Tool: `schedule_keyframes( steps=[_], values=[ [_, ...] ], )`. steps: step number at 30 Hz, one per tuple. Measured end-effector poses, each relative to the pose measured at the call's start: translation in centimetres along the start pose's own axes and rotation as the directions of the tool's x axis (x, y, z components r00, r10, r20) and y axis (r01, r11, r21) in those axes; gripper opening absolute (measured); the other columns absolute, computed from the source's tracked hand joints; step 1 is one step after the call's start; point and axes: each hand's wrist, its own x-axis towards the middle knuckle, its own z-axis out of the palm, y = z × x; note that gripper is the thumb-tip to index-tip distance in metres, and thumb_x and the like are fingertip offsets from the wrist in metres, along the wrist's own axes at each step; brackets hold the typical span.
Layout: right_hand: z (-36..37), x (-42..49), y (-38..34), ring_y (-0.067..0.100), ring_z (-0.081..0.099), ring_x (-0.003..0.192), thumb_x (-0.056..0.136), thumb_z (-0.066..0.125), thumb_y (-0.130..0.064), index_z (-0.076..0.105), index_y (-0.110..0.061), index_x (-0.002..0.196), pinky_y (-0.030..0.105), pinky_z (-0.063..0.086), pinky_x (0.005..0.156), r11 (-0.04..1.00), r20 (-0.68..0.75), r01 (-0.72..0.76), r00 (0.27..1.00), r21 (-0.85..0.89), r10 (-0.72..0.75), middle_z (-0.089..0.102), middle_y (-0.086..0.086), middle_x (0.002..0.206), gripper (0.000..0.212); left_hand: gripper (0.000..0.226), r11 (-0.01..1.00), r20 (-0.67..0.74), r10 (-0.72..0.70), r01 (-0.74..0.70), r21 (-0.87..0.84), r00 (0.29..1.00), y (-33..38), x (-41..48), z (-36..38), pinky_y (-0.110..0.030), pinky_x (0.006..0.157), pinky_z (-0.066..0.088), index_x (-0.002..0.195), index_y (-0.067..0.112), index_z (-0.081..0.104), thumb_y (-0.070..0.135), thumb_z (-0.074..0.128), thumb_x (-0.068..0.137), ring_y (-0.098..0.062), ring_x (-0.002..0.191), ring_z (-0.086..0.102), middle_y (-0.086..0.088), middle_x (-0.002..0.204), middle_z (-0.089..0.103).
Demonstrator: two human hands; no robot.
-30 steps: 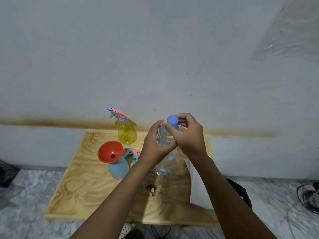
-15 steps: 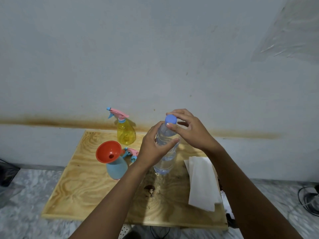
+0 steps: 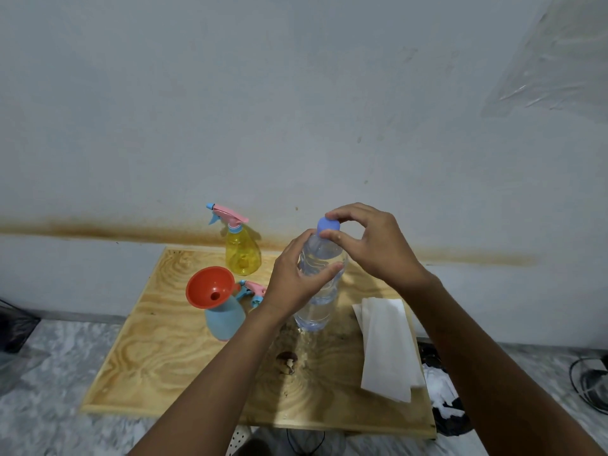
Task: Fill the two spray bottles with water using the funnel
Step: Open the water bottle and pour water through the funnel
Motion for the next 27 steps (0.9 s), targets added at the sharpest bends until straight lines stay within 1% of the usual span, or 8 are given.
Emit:
schedule_keyframes(
  steps=[3,7,10,15,18,21,23,27],
  values=[
    [-1.1,0.5,0.0,-0.003,0.059,0.110,0.088,0.073,-0.036,0.068,-0.028,0.119,0.019,0.045,0.101,1.000,0.131,-0.016,0.991,-0.005,0.016,0.069,-0.017,0.116,0.033,0.056,1.000,0.004,-0.001,0.001,-0.006,1.000,0.0,0.0,0.0,-0.044,0.097,0.054,0.130,0.037,0.056,0.032,0.081,0.081,-0.004,0.116,0.062,0.014,0.124,0.065],
    [-1.2,1.6,-0.4,0.001,0.060,0.097,0.076,0.072,-0.060,0.068,-0.030,0.107,0.021,0.049,0.088,0.994,0.104,-0.071,0.991,-0.078,0.079,0.065,-0.015,0.100,0.043,0.063,1.000,0.020,-0.002,0.002,-0.003,1.000,0.0,-0.1,0.2,-0.042,0.099,0.053,0.136,0.038,0.053,0.037,0.081,0.079,-0.005,0.120,0.060,0.014,0.128,0.064],
    [-1.9,2.3,-0.9,0.005,0.060,0.084,0.080,0.073,-0.053,0.072,-0.027,0.095,0.032,0.054,0.081,0.985,0.186,-0.042,0.980,-0.165,0.073,0.064,-0.012,0.090,0.030,0.060,1.000,0.015,-0.005,0.005,-0.009,1.000,-0.2,-0.1,0.1,-0.042,0.098,0.053,0.133,0.037,0.055,0.035,0.082,0.079,-0.005,0.119,0.060,0.014,0.127,0.064],
    [-3.4,3.1,-1.7,0.003,0.056,0.107,0.091,0.065,-0.037,0.064,-0.032,0.125,0.030,0.046,0.096,0.963,0.425,0.100,0.905,-0.252,0.017,0.058,-0.018,0.119,0.035,0.057,1.000,0.017,-0.008,0.008,-0.006,1.000,-0.4,0.0,0.3,-0.044,0.097,0.053,0.131,0.034,0.056,0.033,0.082,0.080,-0.008,0.116,0.062,0.011,0.123,0.065],
    [-3.0,3.0,-1.8,0.004,0.038,0.127,0.084,0.066,-0.057,0.051,-0.036,0.136,0.031,0.042,0.095,0.938,0.356,0.053,0.931,-0.343,0.077,0.042,-0.012,0.135,0.058,0.051,1.000,0.020,0.005,-0.005,-0.008,1.000,-0.6,0.0,0.3,-0.045,0.098,0.053,0.126,0.032,0.058,0.029,0.081,0.081,-0.010,0.117,0.062,0.011,0.123,0.065],
    [-1.7,2.7,-1.7,0.007,0.048,0.103,0.080,0.061,-0.070,0.057,-0.033,0.117,0.027,0.039,0.075,0.898,0.288,0.004,0.948,-0.441,0.138,0.051,-0.009,0.116,0.053,0.048,1.000,0.033,0.007,-0.007,-0.008,0.999,-0.7,0.1,0.2,-0.047,0.098,0.053,0.123,0.032,0.058,0.029,0.081,0.081,-0.011,0.117,0.062,0.010,0.123,0.066],
    [-1.4,2.4,-1.3,0.007,0.052,0.088,0.085,0.062,-0.062,0.061,-0.032,0.107,0.025,0.037,0.069,0.906,0.276,0.027,0.956,-0.423,0.100,0.058,-0.013,0.105,0.037,0.052,1.000,0.035,-0.002,0.002,-0.010,0.999,-0.8,0.1,0.2,-0.047,0.097,0.053,0.126,0.032,0.057,0.031,0.081,0.081,-0.010,0.117,0.062,0.010,0.124,0.065],
    [-1.8,2.3,-0.9,0.007,0.052,0.096,0.089,0.069,-0.039,0.064,-0.031,0.120,0.021,0.041,0.080,0.977,0.294,0.082,0.956,-0.197,-0.021,0.058,-0.011,0.108,0.032,0.059,1.000,0.029,-0.005,0.005,-0.019,1.000,-0.9,0.1,0.2,-0.046,0.097,0.054,0.131,0.034,0.055,0.036,0.081,0.079,-0.009,0.117,0.062,0.011,0.125,0.065]
  ],
)
